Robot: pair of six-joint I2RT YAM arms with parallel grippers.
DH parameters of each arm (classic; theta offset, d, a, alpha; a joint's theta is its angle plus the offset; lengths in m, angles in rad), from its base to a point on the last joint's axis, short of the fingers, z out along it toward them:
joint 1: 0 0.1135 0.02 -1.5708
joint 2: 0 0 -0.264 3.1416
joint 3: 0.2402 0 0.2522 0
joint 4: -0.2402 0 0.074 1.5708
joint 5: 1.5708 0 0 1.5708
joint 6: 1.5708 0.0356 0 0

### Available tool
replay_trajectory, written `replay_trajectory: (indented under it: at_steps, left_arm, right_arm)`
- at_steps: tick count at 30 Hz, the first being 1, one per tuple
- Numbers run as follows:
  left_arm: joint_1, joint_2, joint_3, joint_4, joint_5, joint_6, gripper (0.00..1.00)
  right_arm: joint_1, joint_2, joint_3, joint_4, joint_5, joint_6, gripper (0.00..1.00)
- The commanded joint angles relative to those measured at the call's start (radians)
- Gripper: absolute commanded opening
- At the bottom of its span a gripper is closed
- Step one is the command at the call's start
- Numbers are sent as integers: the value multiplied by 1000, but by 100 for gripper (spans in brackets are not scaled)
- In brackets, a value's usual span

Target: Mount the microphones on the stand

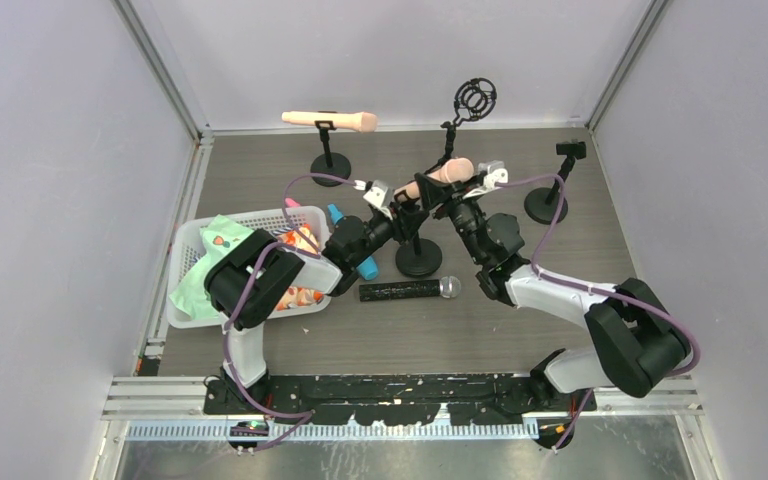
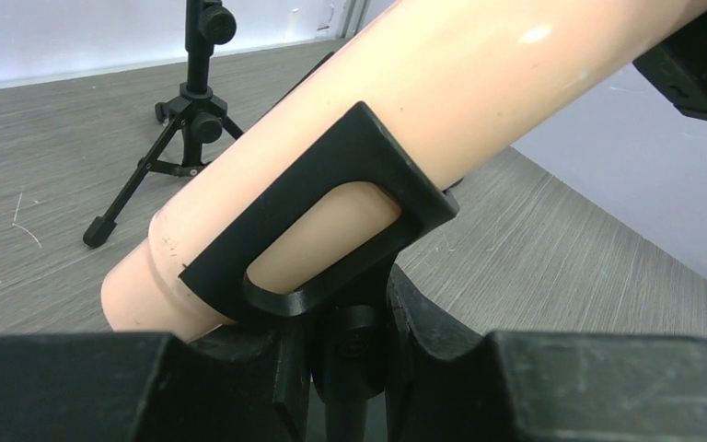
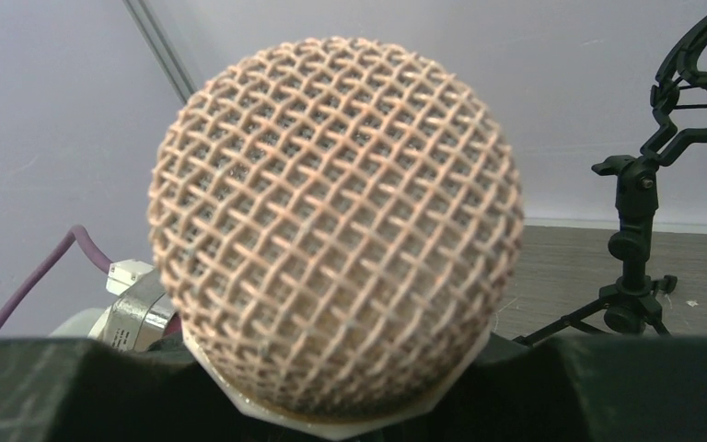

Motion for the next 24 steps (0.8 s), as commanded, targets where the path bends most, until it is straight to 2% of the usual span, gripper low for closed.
replay_trajectory:
  at_steps: [1, 17, 23, 24]
  left_arm:
    - [-49, -18, 15, 50, 161, 93, 0]
    - [-49, -24, 18, 50, 159, 82, 0]
    - [-48, -29, 15, 38, 142, 79, 0]
    - [-48, -30, 12, 35, 126, 78, 0]
  right_arm:
    - [48, 122, -53, -495, -53, -28, 1]
    - [115, 256, -78, -465, -39, -24, 1]
    - [116, 225, -96, -441, -28, -9, 1]
    - [116, 204, -102, -434, -21, -2, 3]
